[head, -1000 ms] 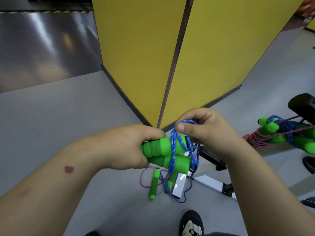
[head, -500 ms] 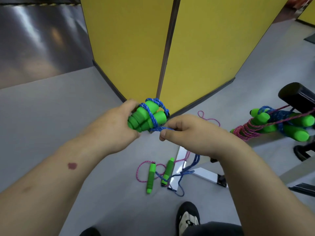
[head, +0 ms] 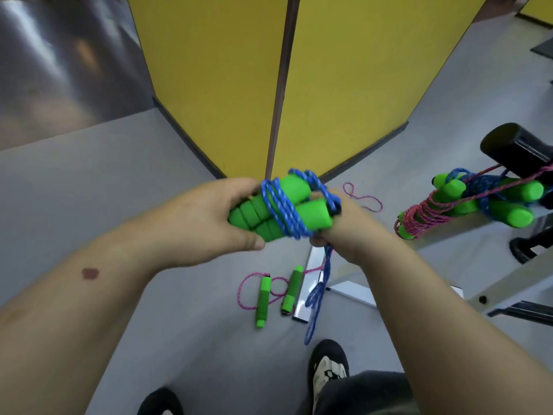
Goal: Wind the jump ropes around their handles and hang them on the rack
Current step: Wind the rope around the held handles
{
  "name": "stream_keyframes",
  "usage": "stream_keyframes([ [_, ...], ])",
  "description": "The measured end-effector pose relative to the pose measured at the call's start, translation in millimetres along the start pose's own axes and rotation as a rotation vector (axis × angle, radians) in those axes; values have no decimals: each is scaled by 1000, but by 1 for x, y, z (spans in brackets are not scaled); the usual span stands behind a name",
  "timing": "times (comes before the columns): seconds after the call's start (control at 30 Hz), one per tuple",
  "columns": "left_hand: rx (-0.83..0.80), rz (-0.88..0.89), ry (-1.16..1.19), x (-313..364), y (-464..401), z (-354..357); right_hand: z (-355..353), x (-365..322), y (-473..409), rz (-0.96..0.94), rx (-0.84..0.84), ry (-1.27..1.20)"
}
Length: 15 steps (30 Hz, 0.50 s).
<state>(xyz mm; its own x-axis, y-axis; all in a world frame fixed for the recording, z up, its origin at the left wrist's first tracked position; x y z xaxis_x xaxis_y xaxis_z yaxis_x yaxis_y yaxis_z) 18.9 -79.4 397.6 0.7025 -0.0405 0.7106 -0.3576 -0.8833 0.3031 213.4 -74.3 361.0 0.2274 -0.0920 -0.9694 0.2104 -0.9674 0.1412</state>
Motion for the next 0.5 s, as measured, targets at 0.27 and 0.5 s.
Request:
stream_keyframes([
  [0.27,249,-151,-154,-21,-13,1,17,-22,10,-108,-297,782],
  [0.5,111,-66,-404,-9,-7,7,5,-55,15,-321,-163,501],
])
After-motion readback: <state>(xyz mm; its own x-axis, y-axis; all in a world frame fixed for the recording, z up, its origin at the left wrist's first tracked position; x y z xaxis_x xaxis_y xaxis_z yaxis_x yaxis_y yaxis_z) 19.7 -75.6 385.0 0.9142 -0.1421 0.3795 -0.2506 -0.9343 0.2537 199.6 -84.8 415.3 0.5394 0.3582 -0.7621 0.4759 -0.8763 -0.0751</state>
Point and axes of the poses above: each hand's wrist, its own y-axis away from the middle knuckle, its own z-axis out of the palm, x = y × z, the point moved 4 cm from there along -y, towards the middle knuckle, and after that the axes turned 10 degrees about -z, right-handed, at the moved point
